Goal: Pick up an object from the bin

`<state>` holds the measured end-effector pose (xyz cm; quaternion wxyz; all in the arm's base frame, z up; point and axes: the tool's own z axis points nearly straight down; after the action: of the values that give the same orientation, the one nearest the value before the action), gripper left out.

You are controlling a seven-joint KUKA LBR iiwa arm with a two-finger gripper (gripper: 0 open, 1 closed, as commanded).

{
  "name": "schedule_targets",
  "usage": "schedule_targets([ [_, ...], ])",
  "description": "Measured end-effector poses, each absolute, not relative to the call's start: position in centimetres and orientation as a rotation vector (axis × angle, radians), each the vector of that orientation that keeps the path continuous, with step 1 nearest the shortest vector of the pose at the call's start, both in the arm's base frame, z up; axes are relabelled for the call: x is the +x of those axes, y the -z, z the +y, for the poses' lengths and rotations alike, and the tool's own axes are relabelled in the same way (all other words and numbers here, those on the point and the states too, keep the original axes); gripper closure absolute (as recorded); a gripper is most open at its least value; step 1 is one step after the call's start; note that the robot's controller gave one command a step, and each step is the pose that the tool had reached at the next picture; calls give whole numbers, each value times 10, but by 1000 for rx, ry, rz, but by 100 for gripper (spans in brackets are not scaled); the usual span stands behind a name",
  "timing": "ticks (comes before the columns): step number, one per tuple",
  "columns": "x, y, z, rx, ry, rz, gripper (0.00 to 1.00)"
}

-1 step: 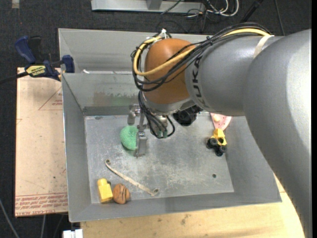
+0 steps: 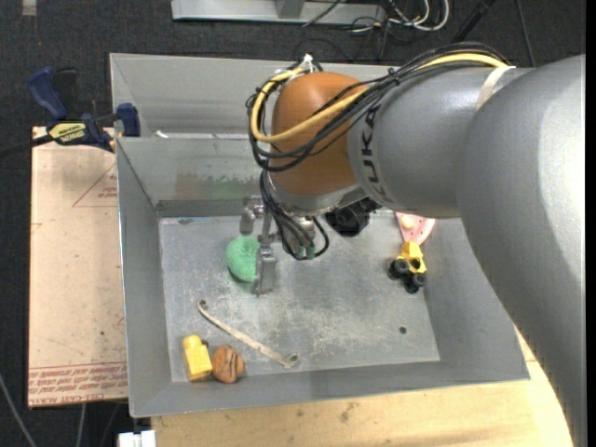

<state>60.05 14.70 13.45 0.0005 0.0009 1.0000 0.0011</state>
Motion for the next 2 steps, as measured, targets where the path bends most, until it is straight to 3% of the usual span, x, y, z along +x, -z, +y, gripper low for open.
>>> schedule_targets([
  [1,614,-118,153,-167,-3,3128,0],
  [2,605,-75,146,-582,-3,3085,100],
])
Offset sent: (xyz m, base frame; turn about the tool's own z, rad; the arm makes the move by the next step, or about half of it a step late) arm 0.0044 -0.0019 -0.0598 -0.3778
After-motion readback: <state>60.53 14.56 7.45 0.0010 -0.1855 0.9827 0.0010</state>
